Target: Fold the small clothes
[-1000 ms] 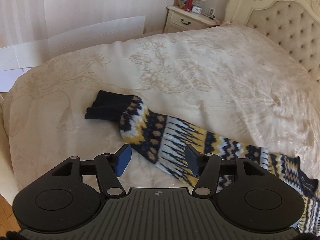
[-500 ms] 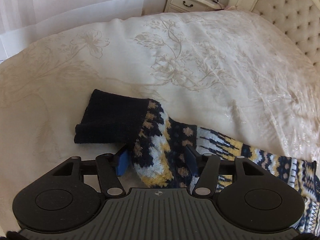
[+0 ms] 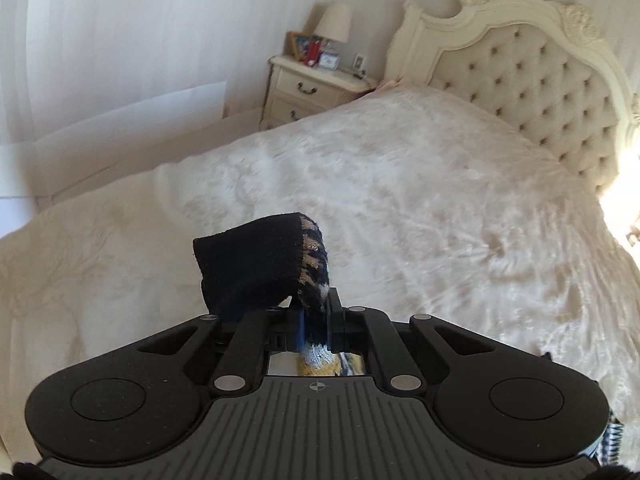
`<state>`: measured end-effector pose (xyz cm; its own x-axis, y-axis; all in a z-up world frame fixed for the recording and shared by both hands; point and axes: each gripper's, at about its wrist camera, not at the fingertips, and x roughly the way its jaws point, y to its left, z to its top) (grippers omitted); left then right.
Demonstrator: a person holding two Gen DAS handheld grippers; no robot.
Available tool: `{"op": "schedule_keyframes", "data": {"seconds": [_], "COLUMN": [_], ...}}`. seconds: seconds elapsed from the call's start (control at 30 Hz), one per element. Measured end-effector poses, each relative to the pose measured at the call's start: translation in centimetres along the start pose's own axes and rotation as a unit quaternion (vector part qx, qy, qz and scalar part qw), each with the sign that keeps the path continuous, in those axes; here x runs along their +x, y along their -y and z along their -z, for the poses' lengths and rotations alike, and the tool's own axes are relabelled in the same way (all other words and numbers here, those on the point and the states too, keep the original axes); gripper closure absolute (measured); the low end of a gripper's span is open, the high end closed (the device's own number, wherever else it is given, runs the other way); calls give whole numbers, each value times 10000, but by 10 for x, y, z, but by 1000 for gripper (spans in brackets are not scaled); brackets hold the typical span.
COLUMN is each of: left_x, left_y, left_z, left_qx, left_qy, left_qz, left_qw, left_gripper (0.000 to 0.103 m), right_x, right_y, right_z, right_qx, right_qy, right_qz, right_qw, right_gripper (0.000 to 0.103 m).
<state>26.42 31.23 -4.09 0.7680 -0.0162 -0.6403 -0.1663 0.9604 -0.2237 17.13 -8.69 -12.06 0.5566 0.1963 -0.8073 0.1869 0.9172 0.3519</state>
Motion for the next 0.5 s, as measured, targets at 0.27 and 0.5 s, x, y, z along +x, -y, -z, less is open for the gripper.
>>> {"op": "schedule_keyframes", "data": {"seconds": [0.27,0.5], "left_x": [-45,-30], "left_y": [129,248], "left_z": [-17,27], "left_qx": [668,1107], "left_qy": [525,343], "left_qz": [854,1514], "left_qw": [9927,9816], "left_gripper": [95,94], "right_x": [-14,-43], "right_y": [50,110], "right_z": [-6,-12], "right_qx": [124,162], "right_qy": [29,155], "right_qz": [-377,-449], "right_qw": [9992,9987], "right_gripper": [1,1]}}
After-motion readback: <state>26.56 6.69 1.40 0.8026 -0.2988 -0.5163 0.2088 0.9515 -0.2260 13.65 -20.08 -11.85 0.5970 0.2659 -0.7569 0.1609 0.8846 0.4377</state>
